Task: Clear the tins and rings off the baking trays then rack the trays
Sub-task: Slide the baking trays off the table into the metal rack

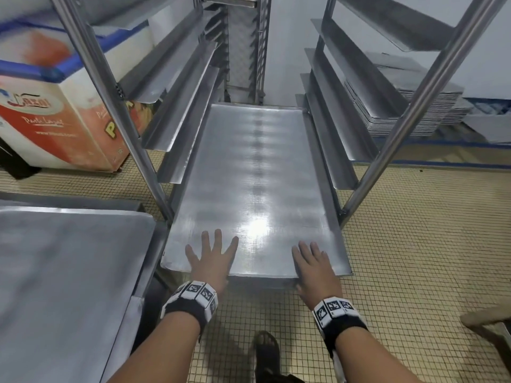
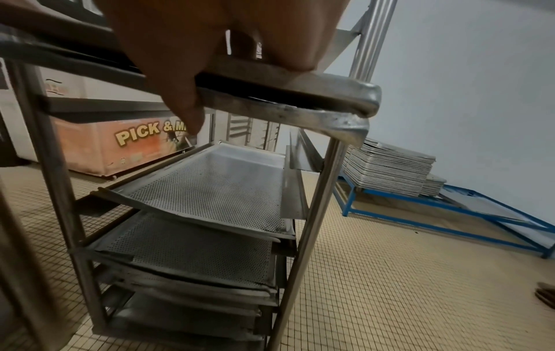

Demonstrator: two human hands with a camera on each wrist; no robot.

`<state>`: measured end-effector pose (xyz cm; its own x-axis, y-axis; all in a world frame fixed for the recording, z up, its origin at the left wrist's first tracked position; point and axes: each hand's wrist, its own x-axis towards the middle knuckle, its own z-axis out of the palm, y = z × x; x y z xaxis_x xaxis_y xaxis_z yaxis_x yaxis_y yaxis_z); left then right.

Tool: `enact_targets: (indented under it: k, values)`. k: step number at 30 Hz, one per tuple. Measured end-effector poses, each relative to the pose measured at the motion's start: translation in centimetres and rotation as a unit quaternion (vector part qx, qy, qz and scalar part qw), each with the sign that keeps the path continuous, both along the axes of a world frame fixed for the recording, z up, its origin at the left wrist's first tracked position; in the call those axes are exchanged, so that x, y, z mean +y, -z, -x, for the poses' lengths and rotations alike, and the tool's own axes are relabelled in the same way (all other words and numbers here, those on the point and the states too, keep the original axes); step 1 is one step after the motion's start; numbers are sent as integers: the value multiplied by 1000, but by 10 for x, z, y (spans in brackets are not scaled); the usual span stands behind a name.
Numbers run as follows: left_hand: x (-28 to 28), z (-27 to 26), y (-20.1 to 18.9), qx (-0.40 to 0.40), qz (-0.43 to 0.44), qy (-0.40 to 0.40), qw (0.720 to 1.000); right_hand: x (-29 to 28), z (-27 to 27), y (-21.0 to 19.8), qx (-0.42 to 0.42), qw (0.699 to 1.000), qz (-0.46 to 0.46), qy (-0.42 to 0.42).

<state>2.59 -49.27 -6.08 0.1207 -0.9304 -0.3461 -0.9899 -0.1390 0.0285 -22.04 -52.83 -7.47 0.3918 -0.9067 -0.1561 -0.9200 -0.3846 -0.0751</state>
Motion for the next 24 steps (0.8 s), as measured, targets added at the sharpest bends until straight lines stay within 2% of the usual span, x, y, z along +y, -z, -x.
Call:
enact_targets:
  k: [7, 17, 24]
  values:
    - [-49, -9, -4, 1, 6, -1, 1000, -50, -14, 10, 10, 1000, 9, 12]
    - [-126, -26, -12, -14, 29, 0, 999, -128, -30, 0, -26, 999, 34, 3]
    - [-169, -38, -4, -22, 32, -5, 999, -167, -35, -3, -12, 997, 71, -15]
